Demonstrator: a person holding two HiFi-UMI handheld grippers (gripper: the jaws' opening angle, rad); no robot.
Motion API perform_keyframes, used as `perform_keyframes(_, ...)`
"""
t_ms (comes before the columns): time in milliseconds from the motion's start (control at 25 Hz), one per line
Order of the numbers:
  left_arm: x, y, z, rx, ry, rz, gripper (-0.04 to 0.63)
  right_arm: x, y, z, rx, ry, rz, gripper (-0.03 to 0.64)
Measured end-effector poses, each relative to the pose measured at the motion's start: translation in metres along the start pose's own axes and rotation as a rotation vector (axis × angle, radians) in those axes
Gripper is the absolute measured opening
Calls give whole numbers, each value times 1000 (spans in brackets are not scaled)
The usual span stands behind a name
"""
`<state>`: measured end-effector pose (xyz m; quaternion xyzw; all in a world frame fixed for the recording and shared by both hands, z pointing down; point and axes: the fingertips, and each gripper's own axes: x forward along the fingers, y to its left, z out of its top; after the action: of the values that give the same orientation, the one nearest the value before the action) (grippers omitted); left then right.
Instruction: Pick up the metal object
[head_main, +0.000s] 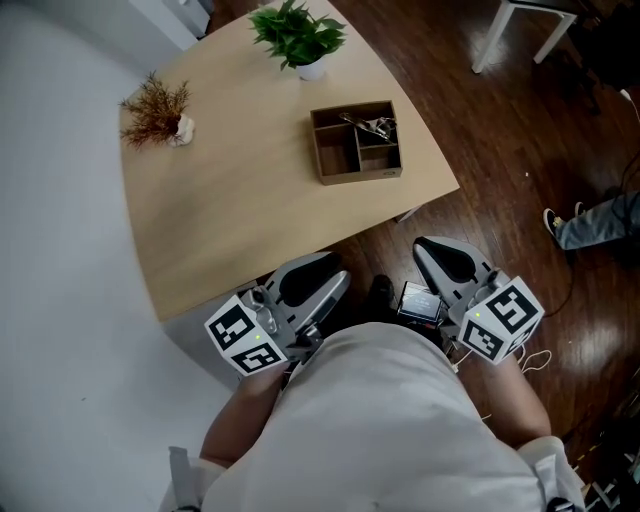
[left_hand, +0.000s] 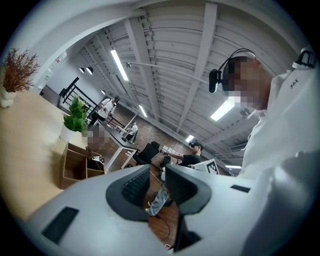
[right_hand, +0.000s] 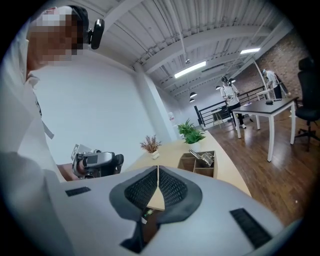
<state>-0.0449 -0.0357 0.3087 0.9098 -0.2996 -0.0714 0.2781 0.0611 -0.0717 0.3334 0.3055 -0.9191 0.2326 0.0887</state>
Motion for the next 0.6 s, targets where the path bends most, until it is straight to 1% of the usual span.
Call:
perform_keyframes(200,-15,12,13,7,28,-55,75,17,12,6,-22,-11,-65,0)
perform_keyframes(480,-50,36,28,25,48,-80,76,45,37,8,-43,-22,-127,0)
perform_keyframes(600,-64,44,30,20,58,-93,75,52,45,7,-57,-24,-162,0)
